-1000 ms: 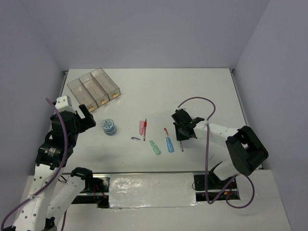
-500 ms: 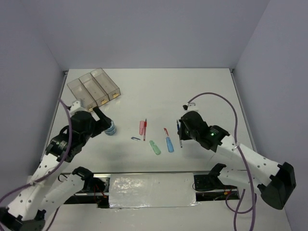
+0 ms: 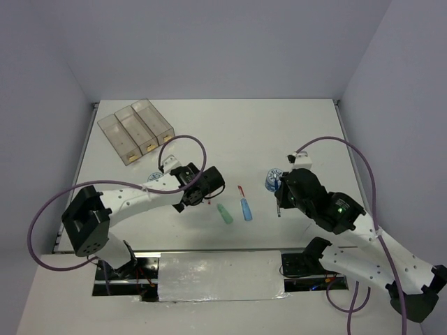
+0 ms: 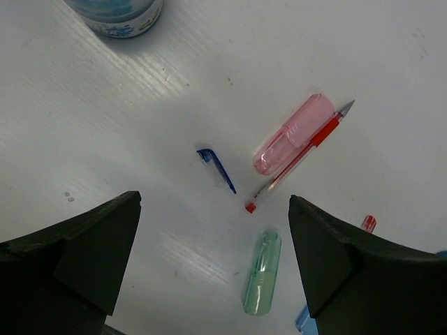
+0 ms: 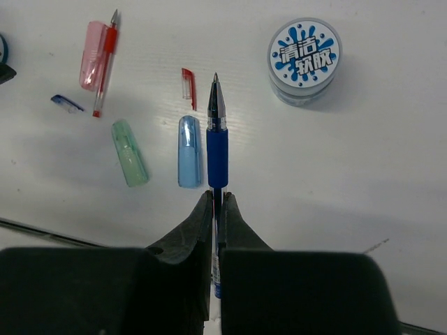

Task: Sort the stationery into containers
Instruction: Pick up the pen from the center of the board, then close the pen cap on the pen.

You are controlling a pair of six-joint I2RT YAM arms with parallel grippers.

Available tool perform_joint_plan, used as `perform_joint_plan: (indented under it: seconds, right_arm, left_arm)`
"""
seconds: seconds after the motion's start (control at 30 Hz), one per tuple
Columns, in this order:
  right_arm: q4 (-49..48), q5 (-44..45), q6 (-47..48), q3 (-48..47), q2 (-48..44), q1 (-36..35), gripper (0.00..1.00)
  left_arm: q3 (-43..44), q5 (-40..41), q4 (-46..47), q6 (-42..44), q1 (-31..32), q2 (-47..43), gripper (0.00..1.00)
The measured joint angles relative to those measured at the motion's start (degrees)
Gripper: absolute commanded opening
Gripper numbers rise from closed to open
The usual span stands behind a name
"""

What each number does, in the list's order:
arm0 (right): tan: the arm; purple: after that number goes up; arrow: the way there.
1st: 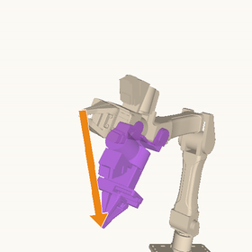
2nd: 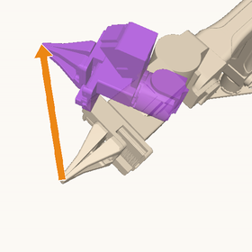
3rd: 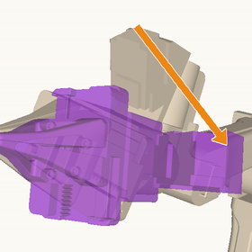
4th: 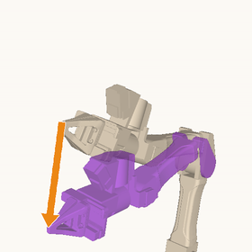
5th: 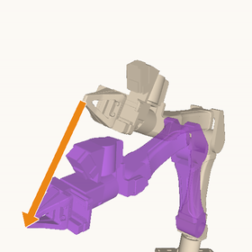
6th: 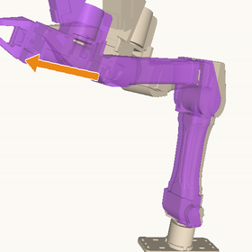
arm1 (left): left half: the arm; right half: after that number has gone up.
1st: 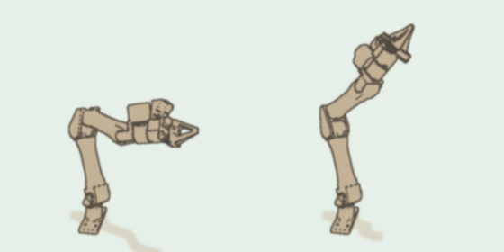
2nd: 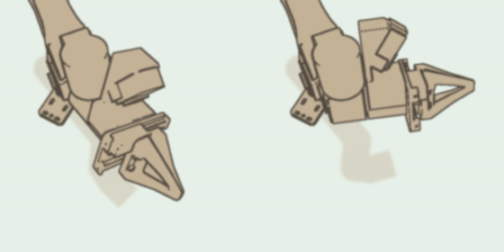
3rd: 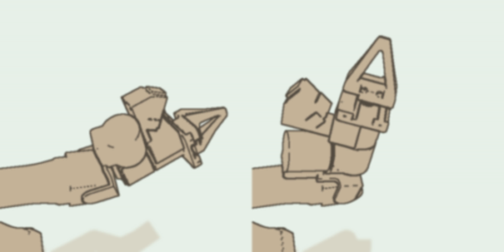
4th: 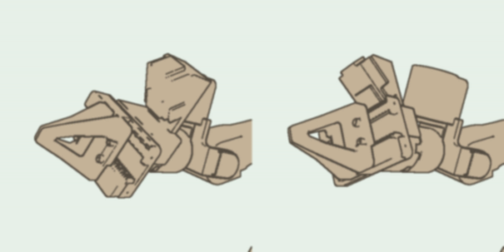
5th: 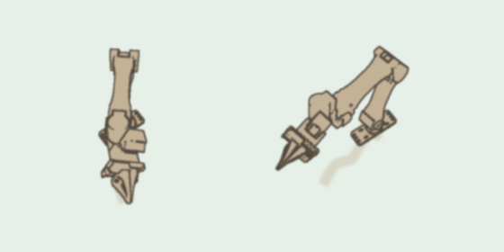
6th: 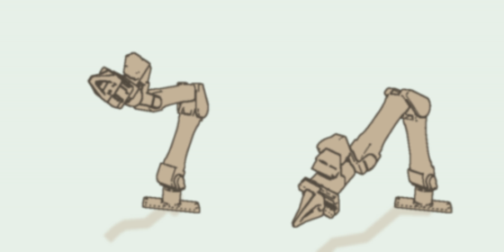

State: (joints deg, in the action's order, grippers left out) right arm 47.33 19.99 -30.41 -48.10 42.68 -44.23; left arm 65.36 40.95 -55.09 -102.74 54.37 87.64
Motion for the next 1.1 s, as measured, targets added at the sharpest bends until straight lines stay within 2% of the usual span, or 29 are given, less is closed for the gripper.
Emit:
perform_joint_plan:
  seconds: [0.23,0.53,0.83,1.1]
  right_arm:
    - [2.10,0.20,0.04,0.00,-4.02,-0.07,0.00]
    - [1.95,0.17,0.37,0.35,-3.04,-0.07,0.00]
    - [1.81,0.15,0.90,0.87,-1.90,-0.07,0.00]
    - [1.77,0.17,1.11,0.87,-1.97,-0.07,0.00]
  left_arm:
    - [-0.11,-2.75,5.05,-0.17,-6.23,3.26,0.98]
    - [-3.02,-10.34,12.31,2.32,-8.72,8.72,0.95]
    - [-3.69,-13.77,12.52,1.84,-9.44,10.86,0.92]
    - [-3.69,-14.69,11.21,0.52,-9.29,12.22,0.83]
